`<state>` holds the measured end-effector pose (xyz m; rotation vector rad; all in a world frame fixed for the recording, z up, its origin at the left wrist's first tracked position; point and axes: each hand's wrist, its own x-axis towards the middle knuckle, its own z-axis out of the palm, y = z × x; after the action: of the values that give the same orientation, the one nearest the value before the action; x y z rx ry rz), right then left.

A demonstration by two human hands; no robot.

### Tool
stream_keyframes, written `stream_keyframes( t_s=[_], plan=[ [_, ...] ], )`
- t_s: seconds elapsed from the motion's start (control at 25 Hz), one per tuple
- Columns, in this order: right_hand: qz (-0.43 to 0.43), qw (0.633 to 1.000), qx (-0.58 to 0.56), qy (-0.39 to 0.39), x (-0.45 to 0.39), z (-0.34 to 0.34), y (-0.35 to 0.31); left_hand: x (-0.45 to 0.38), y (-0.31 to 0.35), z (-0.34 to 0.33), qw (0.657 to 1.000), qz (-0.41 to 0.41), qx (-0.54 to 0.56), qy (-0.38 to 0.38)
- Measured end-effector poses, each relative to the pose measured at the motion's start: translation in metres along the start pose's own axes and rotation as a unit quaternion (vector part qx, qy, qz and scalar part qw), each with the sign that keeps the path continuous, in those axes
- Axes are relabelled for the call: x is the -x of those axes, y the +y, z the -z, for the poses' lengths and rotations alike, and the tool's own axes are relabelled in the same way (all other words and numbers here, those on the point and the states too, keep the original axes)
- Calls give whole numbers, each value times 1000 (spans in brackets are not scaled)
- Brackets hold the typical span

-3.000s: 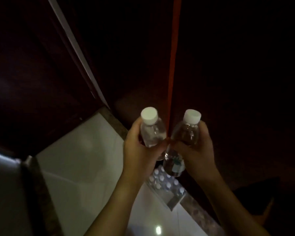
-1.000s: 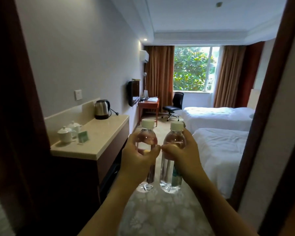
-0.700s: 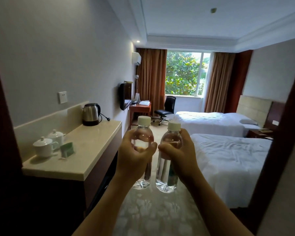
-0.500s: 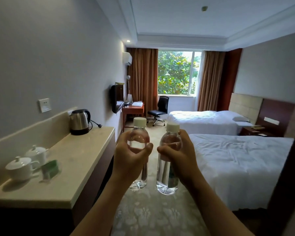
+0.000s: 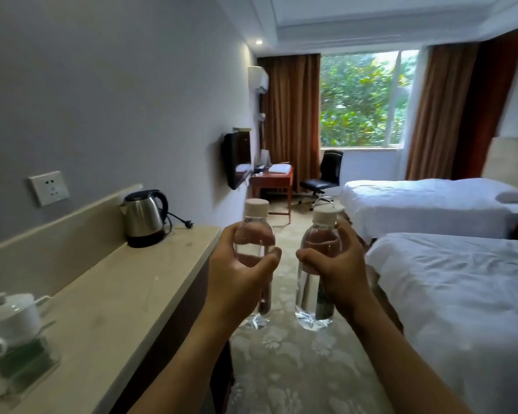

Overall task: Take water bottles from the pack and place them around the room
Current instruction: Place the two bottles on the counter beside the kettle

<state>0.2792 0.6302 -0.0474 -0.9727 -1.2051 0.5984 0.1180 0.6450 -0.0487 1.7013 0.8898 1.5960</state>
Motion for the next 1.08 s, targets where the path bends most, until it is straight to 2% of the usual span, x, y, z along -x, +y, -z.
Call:
stream_keyframes(
  t_s=[0.24,0.32,0.56,0.76,0.88,1.08],
  plan=[
    [8,991,-22,-132,-121,-57,70,-96,-48,43,986,29,-55,154],
    [6,986,-35,-165,-147,-88,91,-115,-62,67,979,21,-84,182],
    [36,966,-69,-247,-214,-212,153,-163,-135,149,941,14,-169,293],
    [48,936,-113,-329,-268,-327,206,-216,-197,212,902,27,-187,389],
    [53,913,-148,-376,-286,-386,233,-231,-228,241,881,44,-206,423],
    [37,873,-160,-458,-275,-467,278,-216,-279,271,841,123,-223,477]
  ],
)
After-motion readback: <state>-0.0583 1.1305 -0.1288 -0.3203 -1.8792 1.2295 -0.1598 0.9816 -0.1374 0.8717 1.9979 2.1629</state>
